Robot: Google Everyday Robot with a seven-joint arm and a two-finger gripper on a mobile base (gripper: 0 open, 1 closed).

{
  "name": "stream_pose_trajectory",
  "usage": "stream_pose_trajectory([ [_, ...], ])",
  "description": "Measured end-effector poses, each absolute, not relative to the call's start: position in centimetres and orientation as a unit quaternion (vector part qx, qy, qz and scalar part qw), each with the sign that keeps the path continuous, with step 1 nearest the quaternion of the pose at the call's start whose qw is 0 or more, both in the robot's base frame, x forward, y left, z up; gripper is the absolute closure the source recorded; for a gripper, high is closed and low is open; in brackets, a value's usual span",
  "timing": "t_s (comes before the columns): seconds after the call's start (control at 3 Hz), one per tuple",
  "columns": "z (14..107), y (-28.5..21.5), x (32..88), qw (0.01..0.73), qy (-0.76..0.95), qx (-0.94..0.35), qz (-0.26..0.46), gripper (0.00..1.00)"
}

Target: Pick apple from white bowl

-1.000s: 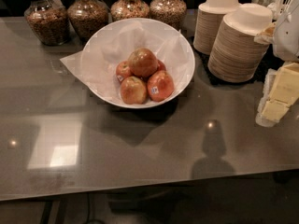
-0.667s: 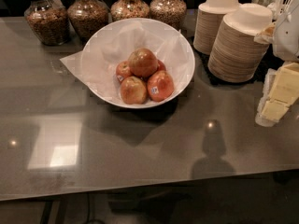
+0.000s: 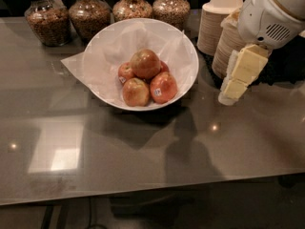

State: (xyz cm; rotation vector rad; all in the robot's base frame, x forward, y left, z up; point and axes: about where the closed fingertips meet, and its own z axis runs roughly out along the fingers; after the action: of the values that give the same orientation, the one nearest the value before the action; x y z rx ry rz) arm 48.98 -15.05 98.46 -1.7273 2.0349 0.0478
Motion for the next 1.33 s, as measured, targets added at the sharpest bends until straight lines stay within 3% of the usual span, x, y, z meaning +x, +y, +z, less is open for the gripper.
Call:
stream_pose_trajectory([
  [0.67,98.4,-14.5,49.6,0.250,0.740,-0.625,0.014,0.00],
  [1.33,97.4,-9.3,55.0,0.336,0.704,-0.622,0.070,0.00],
])
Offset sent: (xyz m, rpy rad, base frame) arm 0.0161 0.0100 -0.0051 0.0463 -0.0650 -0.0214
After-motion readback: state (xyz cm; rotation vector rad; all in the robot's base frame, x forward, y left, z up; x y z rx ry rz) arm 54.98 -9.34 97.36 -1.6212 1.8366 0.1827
